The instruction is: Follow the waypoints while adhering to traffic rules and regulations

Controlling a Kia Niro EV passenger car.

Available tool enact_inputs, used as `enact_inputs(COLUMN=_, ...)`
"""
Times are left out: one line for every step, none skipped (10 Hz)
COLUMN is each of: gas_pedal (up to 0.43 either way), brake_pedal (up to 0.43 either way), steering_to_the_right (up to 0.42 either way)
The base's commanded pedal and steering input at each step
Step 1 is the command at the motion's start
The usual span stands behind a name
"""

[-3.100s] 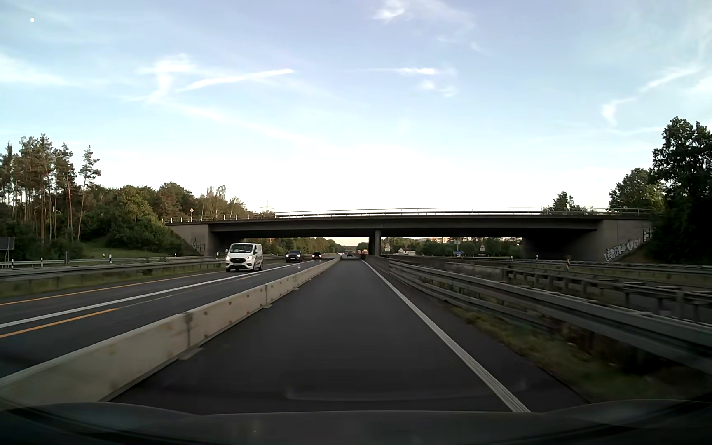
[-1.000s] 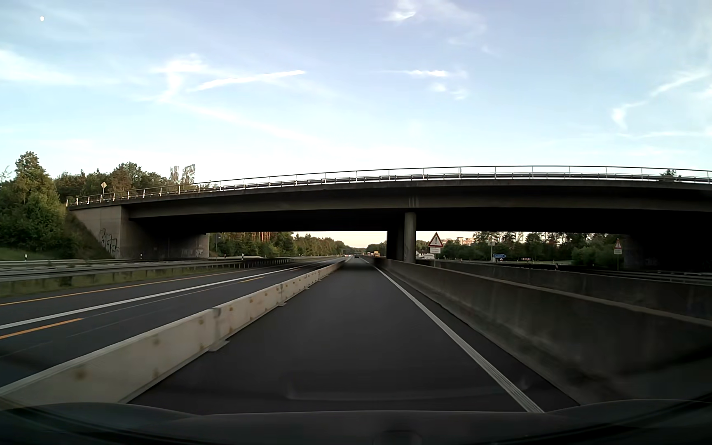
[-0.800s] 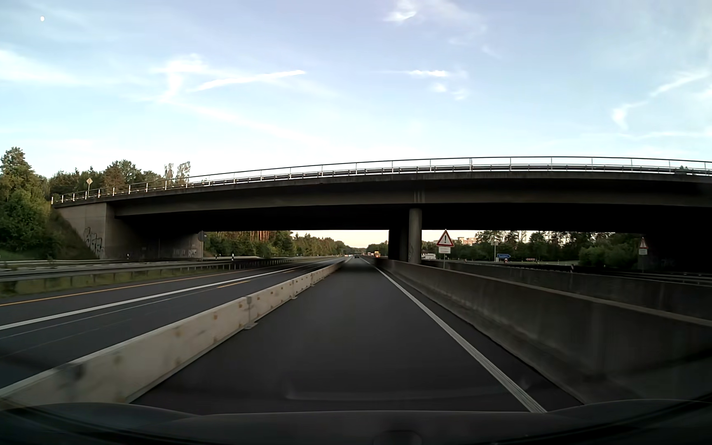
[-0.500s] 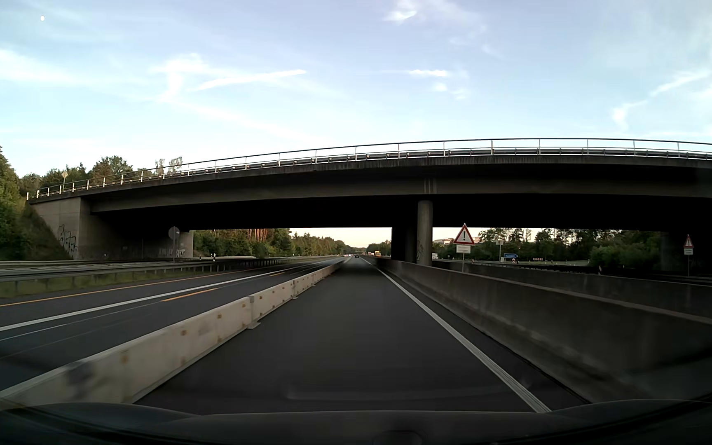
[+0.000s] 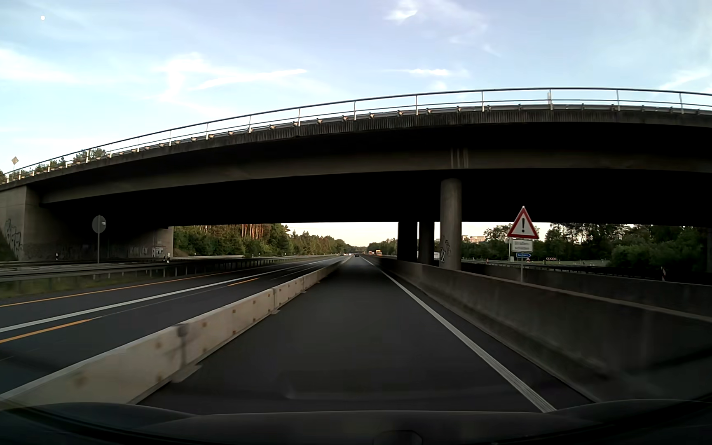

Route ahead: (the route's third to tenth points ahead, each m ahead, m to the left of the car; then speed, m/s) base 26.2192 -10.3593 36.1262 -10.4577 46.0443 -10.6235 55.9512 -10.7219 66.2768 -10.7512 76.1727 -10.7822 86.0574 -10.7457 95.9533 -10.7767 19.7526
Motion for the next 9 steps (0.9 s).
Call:
enact_inputs(gas_pedal=0.079, brake_pedal=0.0, steering_to_the_right=0.0)
enact_inputs(gas_pedal=0.079, brake_pedal=0.0, steering_to_the_right=0.0)
enact_inputs(gas_pedal=0.079, brake_pedal=0.0, steering_to_the_right=0.0)
enact_inputs(gas_pedal=0.079, brake_pedal=0.0, steering_to_the_right=0.0)
enact_inputs(gas_pedal=0.079, brake_pedal=0.0, steering_to_the_right=0.0)
enact_inputs(gas_pedal=0.079, brake_pedal=0.0, steering_to_the_right=0.0)
enact_inputs(gas_pedal=0.079, brake_pedal=0.0, steering_to_the_right=0.0)
enact_inputs(gas_pedal=0.079, brake_pedal=0.0, steering_to_the_right=0.0)
enact_inputs(gas_pedal=0.079, brake_pedal=0.0, steering_to_the_right=0.0)
